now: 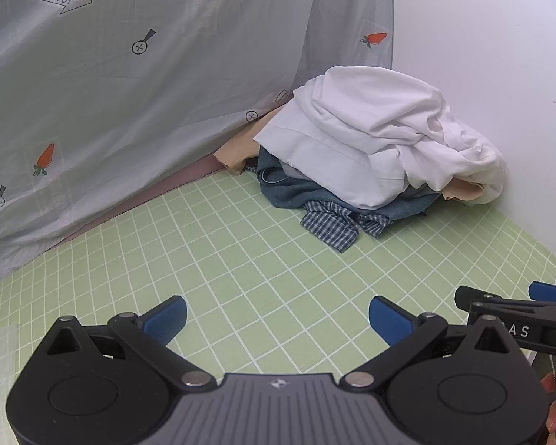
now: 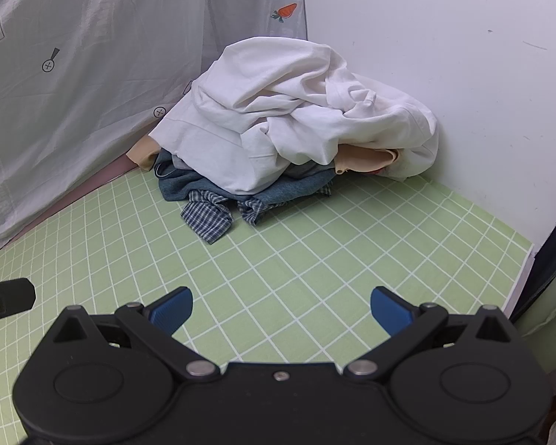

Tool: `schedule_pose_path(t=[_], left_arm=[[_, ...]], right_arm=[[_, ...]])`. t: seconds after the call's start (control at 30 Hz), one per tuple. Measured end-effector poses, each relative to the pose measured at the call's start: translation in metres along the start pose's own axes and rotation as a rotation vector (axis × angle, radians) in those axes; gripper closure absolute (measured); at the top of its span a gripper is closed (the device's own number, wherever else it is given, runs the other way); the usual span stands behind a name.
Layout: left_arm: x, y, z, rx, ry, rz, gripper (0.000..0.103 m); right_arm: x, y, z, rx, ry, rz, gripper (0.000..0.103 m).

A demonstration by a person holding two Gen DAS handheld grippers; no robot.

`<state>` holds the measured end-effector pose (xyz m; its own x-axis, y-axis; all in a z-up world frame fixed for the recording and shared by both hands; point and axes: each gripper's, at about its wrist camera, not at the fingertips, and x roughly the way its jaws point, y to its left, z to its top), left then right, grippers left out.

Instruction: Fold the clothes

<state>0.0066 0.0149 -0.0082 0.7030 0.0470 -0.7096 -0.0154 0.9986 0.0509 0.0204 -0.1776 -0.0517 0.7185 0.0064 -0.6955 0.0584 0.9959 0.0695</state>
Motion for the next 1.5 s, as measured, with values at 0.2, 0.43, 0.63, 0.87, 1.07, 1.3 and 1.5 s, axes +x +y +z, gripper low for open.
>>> schedule_pose_path(t=[0.2, 0.43, 0.63, 0.87, 1.07, 1.3, 1.5], left_arm=[[0.003, 0.0, -0.001, -0.001, 0.011, 0.001, 0.0], [0.01, 0.0, 0.001, -0.008, 0.028, 0.005, 0.0], [0.026, -0.002, 0.012, -0.015, 0.038, 0.006, 0.0], [0.061, -0.014, 0.038, -0.018, 0.056, -0.01, 0.0], [0.113, -0.024, 0.075, -0.021, 0.105, -0.004, 0.001], [0.179, -0.035, 0.139, -0.002, 0.129, -0.028, 0.013], [0.229, -0.063, 0.191, 0.113, 0.09, -0.121, 0.032]], right_arm=[[0.002, -0.001, 0.001, 0.0, 0.004, -0.002, 0.0], [0.006, -0.006, 0.005, 0.018, -0.004, -0.021, 0.0], [0.02, -0.013, 0.018, 0.049, -0.02, -0.042, 0.0], [0.055, -0.032, 0.05, 0.059, -0.052, -0.098, 0.0], [0.101, -0.055, 0.095, 0.035, -0.094, -0.178, 0.0], [0.153, -0.072, 0.152, 0.018, -0.16, -0.248, 0.0], [0.201, -0.081, 0.178, -0.021, -0.142, -0.29, 0.0]])
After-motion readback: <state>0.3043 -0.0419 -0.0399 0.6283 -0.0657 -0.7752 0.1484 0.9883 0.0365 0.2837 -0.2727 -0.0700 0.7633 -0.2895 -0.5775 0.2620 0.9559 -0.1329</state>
